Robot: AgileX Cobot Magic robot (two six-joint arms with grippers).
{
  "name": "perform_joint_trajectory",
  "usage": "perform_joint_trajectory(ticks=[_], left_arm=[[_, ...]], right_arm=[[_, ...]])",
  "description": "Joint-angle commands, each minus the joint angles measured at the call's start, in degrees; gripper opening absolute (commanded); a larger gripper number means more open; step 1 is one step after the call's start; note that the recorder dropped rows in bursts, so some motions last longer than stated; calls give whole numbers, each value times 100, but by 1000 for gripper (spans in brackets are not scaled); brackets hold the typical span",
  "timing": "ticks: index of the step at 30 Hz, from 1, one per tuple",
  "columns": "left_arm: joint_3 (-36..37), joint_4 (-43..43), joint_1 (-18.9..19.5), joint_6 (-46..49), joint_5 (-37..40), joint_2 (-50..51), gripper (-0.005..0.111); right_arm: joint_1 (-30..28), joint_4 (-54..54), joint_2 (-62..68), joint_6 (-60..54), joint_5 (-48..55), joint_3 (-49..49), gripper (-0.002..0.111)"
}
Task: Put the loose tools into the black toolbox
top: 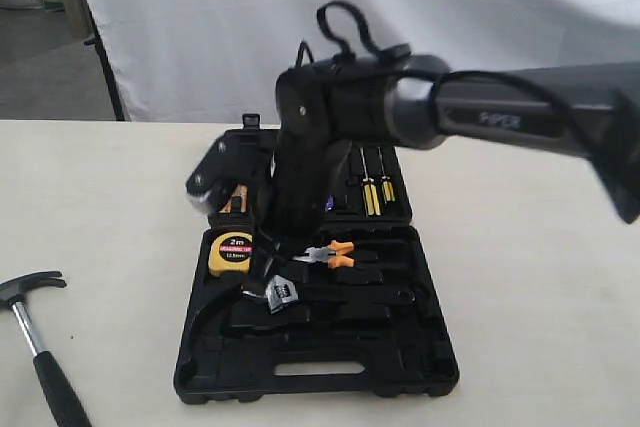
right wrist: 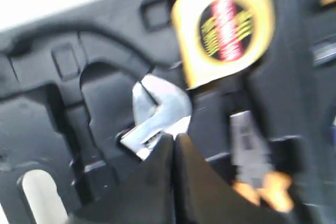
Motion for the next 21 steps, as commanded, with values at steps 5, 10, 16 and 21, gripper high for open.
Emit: perform_joint_trajectory(ticks=[5, 10, 16, 21], left_arm=[[18, 42, -48, -44, -1, -18, 1], [18, 42, -48, -44, -1, -18, 1], [18, 60, -48, -44, 9, -18, 1], [18, 60, -48, -44, 0, -18, 1]], right_arm=[[-15, -74, -567, 75, -240, -48, 0], [-15, 336, 462, 31, -144, 290, 0], [-15, 26, 1692, 142, 449, 317, 0], [-15, 51, 1514, 131, 438, 184, 0]])
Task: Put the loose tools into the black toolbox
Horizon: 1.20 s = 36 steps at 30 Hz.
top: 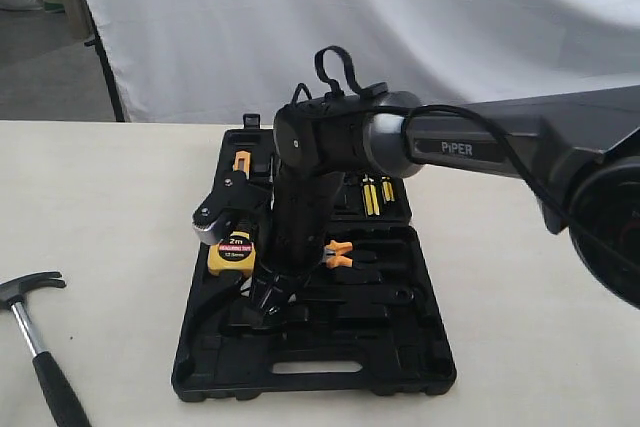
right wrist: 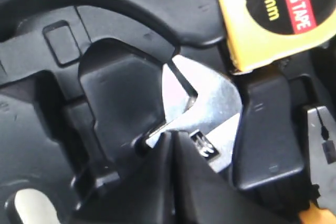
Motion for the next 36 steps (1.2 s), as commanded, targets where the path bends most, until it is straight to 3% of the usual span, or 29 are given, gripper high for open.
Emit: perform_joint_trajectory(ticks=[1, 14, 22, 25, 28, 35, 36], left_arm=[[18, 35, -48, -44, 0, -18, 1], [18, 35, -48, -44, 0, -18, 1], [18, 35, -48, -44, 0, -18, 1], [18, 35, -48, -44, 0, -18, 1], [18, 35, -48, -44, 0, -18, 1], [18, 35, -48, -44, 0, -18, 1], [18, 35, -48, -44, 0, -18, 1]], right_arm=[[-5, -192, 445, 26, 224, 209, 0], [-5, -153, -1561, 26, -715, 209, 0], [-5, -87, -564, 37, -766, 256, 0], [-5, -113, 549, 37, -34, 270, 0], [-5, -193, 790, 60, 228, 195, 0], [-5, -123, -204, 145, 144, -97, 0], [10, 290, -535, 164, -29, -206, 0]])
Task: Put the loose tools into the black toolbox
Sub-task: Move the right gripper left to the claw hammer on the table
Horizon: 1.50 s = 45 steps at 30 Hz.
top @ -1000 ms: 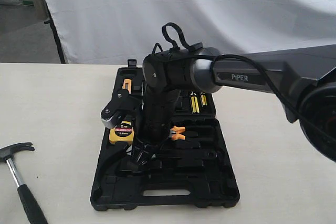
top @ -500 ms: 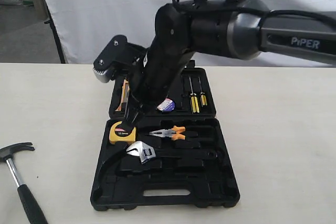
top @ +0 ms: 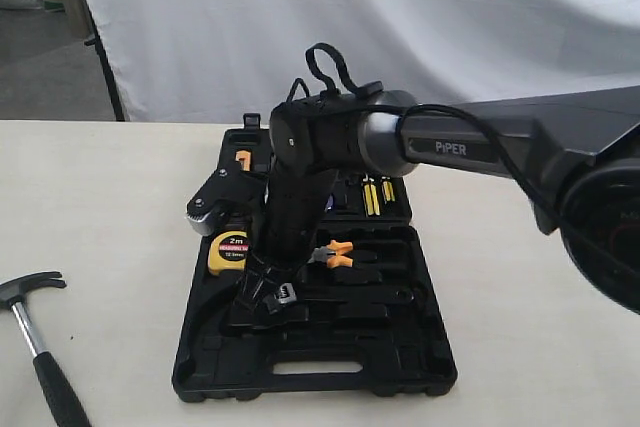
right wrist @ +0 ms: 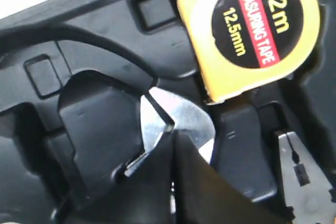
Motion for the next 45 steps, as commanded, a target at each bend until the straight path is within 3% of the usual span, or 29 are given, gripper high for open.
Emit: perform_joint_trajectory(ticks=[1, 2, 5, 10, 15, 25, 40, 43, 45], left_arm=[[18, 12, -48, -44, 0, -18, 1], [18, 12, -48, -44, 0, -18, 1], [18, 1, -48, -44, 0, -18, 1], [18, 1, -48, -44, 0, -18, 1], [18, 1, -48, -44, 0, -18, 1], [18, 12, -152, -44, 0, -18, 1], [18, 12, -152, -44, 0, -18, 1], [18, 12, -152, -44, 0, -18, 1], [18, 12, -152, -44, 0, -18, 1]], right_arm=[[24, 579, -510, 92, 283, -99, 0], [141, 1237, -700, 92, 315, -148, 0], [667, 1096, -778, 409, -246, -148, 2], [1361, 677, -347, 1113, -1245, -148, 44], [1540, 736, -3, 1138, -1440, -148, 58], [1894, 1474, 139, 1155, -1483, -148, 57], [1991, 1121, 622, 1085, -1430, -148, 56], [1979, 676, 596, 1129, -1214, -148, 38], [1979, 251, 586, 1369, -1023, -148, 17]])
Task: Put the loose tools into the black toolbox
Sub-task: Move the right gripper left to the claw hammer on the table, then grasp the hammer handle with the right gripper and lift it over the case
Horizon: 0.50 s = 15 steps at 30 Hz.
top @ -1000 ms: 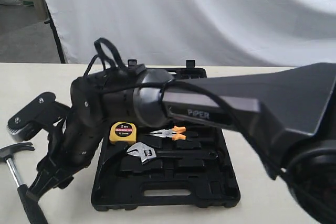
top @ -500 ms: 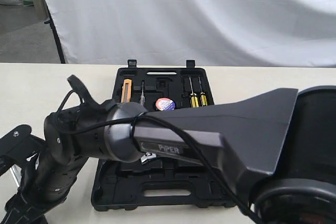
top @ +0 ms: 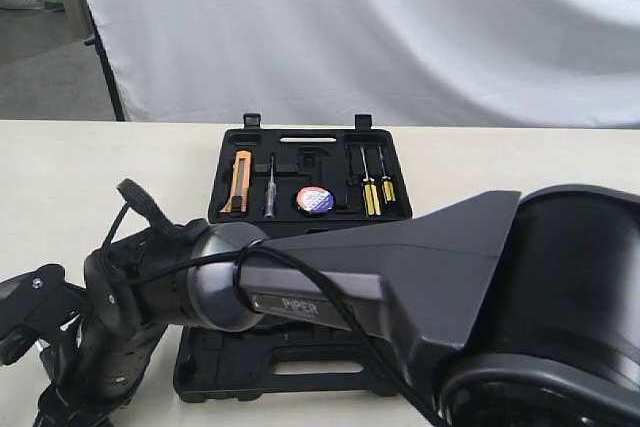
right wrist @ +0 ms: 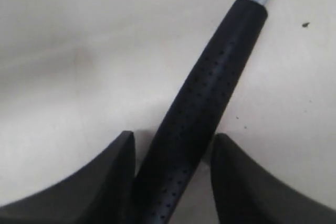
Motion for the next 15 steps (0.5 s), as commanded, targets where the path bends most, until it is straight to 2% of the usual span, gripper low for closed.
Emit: perform_joint_trajectory(ticks=[1, 2, 15], left_arm=[[18, 12, -33, -44, 0, -18, 1], [18, 12, -33, -44, 0, -18, 1], [18, 12, -33, -44, 0, -18, 1]], right_arm=[[-40, -847, 62, 382, 569, 32, 6], [-40, -1010, 48, 515, 677, 32, 0], [-40, -1286, -365, 571, 2946, 32, 0]])
